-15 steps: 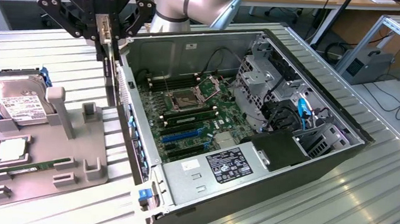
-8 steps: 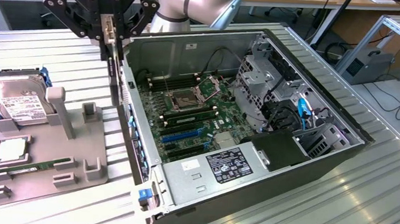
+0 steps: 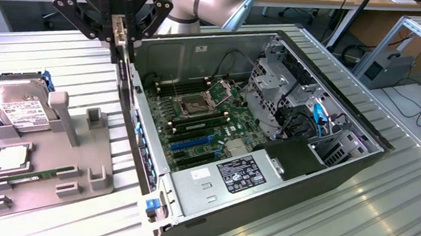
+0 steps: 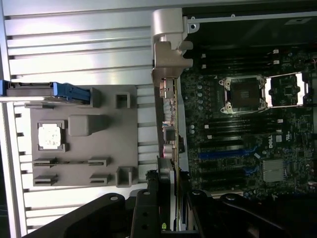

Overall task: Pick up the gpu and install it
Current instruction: 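Pick up the gpu and move the gpu toward the slot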

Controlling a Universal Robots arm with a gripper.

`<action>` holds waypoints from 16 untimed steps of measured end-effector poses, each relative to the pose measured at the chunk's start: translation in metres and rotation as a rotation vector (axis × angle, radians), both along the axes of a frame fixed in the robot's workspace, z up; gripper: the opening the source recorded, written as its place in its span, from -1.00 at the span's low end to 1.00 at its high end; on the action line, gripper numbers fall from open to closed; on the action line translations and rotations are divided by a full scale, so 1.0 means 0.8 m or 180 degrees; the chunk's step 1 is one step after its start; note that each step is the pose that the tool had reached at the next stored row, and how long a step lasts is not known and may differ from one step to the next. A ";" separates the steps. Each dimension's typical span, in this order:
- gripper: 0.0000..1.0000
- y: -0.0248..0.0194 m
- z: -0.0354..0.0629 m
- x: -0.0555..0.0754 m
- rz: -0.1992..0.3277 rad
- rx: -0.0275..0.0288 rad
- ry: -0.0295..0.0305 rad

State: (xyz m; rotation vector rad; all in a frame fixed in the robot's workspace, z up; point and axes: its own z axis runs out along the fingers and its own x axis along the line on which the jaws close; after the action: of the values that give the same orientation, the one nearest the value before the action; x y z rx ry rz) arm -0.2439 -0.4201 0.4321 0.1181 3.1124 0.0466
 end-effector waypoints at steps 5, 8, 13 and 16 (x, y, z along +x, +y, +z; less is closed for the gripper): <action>-0.47 0.0000 0.000 0.004 0.0000 0.0000 0.0000; -0.47 0.0000 0.000 0.007 0.0000 0.0000 0.0000; -0.47 0.0000 0.000 0.012 0.0000 0.0000 0.0000; -0.47 0.0000 0.000 0.014 0.0000 0.0000 0.0000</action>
State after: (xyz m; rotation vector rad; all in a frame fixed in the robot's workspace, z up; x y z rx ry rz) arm -0.2325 -0.4201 0.4321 0.1182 3.1124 0.0466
